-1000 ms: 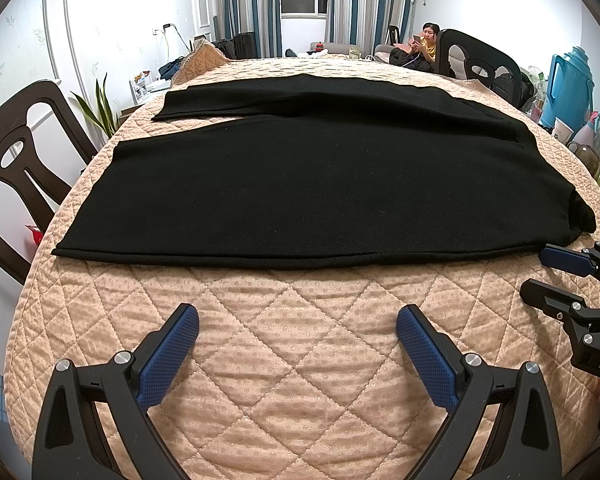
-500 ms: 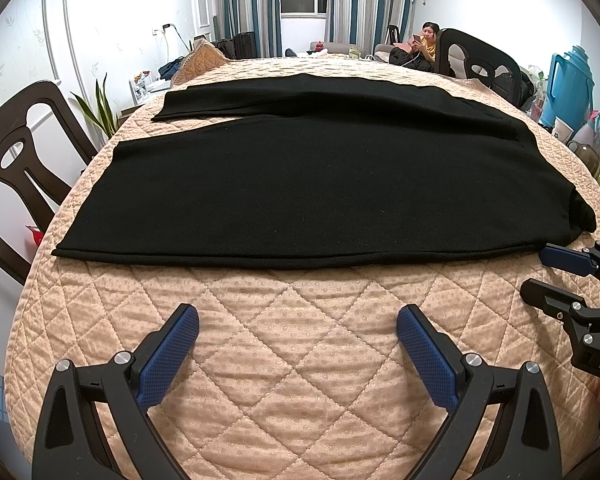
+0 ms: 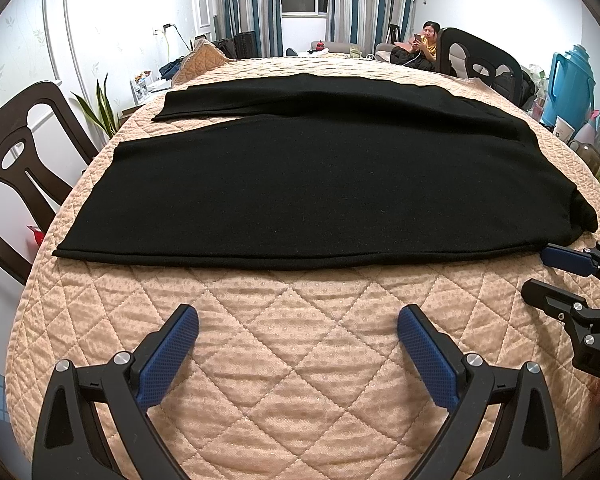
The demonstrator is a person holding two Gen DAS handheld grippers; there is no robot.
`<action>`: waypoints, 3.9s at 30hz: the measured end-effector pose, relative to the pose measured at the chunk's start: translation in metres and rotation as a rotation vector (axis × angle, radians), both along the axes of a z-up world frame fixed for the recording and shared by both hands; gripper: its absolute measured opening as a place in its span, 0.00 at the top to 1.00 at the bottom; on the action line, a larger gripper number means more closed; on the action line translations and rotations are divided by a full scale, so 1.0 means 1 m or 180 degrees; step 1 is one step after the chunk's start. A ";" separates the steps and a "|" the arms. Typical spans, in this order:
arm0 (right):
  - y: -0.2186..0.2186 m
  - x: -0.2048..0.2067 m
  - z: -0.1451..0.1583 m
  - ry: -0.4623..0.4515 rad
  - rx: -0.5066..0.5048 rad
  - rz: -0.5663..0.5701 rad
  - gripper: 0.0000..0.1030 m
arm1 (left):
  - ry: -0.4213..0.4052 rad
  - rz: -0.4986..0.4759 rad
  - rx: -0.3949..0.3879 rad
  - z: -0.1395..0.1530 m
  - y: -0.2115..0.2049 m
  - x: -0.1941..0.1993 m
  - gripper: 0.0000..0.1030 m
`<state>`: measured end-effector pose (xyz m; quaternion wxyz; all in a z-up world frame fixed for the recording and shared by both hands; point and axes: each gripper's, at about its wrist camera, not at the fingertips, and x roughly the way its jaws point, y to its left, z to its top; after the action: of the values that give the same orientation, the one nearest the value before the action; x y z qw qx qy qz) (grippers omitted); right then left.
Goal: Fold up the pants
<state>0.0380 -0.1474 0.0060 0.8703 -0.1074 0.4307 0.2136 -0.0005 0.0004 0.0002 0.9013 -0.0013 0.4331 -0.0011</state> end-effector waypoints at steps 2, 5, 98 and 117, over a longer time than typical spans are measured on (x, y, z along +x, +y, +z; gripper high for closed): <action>0.000 0.000 0.000 0.0004 0.0007 0.0000 0.49 | 0.0001 -0.0001 -0.0001 0.000 0.000 0.000 0.01; -0.002 0.000 0.002 0.0014 0.0042 -0.0010 0.49 | 0.0004 -0.0003 -0.0006 0.000 0.000 0.000 0.01; -0.240 -0.075 0.019 -0.0296 0.1019 -0.2060 0.83 | -0.0265 0.0577 -0.0659 0.005 0.121 -0.025 0.66; -0.221 -0.030 0.019 -0.0219 0.0724 -0.1835 0.81 | -0.0136 0.0587 -0.0437 0.009 0.130 0.029 0.56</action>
<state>0.0083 -0.3682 0.0245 0.9155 0.1101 0.3871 0.0010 0.0281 0.1309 0.0089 0.9045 -0.1029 0.4107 0.0521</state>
